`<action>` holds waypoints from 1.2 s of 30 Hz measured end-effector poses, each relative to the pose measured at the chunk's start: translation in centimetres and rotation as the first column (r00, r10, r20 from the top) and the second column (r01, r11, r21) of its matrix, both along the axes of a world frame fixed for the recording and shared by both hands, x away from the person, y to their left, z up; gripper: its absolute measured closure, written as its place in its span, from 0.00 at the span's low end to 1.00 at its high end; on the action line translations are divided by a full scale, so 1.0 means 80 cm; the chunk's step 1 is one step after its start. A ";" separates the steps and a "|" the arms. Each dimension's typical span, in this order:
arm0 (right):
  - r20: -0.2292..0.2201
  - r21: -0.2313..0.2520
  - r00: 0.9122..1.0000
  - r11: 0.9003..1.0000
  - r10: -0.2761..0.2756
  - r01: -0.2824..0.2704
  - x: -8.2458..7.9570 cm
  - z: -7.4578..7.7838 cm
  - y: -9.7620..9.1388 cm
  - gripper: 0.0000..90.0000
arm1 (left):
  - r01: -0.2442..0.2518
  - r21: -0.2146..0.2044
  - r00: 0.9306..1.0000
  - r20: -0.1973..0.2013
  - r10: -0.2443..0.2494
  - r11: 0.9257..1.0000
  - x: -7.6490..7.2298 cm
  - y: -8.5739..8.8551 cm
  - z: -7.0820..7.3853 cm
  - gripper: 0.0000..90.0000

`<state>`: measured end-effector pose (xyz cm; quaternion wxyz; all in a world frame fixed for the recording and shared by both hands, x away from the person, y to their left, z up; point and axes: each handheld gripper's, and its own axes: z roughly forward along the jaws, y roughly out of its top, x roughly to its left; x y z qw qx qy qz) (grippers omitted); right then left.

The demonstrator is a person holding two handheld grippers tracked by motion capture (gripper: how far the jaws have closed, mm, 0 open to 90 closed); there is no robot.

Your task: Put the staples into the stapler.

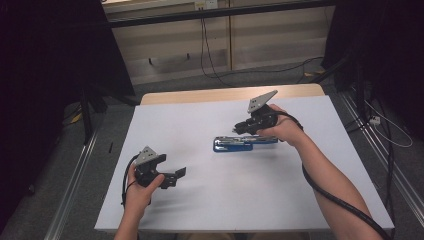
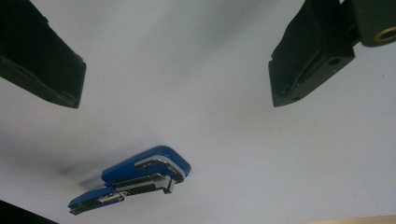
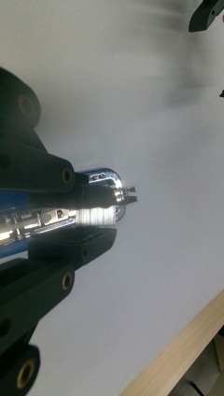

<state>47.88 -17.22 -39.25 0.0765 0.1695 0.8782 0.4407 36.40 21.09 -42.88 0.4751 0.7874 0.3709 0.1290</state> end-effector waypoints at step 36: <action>-0.032 -0.029 0.999 0.999 0.044 -0.045 0.020 -0.017 0.022 0.88 | -0.004 -0.010 1.000 -0.001 0.004 1.000 0.000 0.003 0.001 0.05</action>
